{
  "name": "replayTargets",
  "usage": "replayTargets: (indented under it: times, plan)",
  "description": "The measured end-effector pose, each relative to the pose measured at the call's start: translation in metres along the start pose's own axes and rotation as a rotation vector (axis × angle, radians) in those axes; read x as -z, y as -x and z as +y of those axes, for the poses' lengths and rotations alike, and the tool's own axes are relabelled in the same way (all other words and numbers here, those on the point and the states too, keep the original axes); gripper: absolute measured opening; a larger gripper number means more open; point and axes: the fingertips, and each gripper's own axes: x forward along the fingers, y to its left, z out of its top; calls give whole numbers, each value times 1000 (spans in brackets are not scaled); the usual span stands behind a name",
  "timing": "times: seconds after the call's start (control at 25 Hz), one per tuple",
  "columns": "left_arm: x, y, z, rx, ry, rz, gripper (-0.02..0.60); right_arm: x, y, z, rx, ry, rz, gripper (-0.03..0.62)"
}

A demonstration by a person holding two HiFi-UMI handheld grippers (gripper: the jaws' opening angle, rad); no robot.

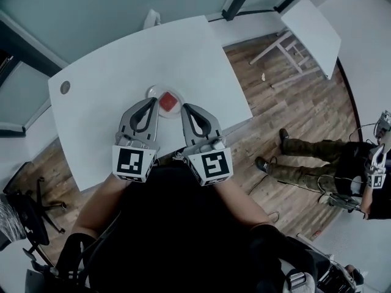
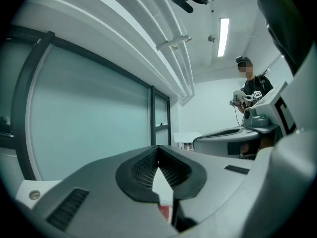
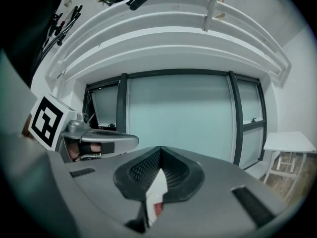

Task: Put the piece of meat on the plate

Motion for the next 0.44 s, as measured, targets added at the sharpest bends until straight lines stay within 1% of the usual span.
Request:
replayTargets:
  times: [0.08, 0.24, 0.44]
  plan:
    - [-2, -2, 1, 12, 14, -8, 3, -4, -3, 0, 19, 6, -1, 3]
    - [-8, -2, 16, 47, 47, -28, 3, -14, -24, 8, 44, 11, 14, 3]
    - [-18, 20, 40, 62, 66, -55, 3, -30, -35, 39, 64, 41, 9, 3]
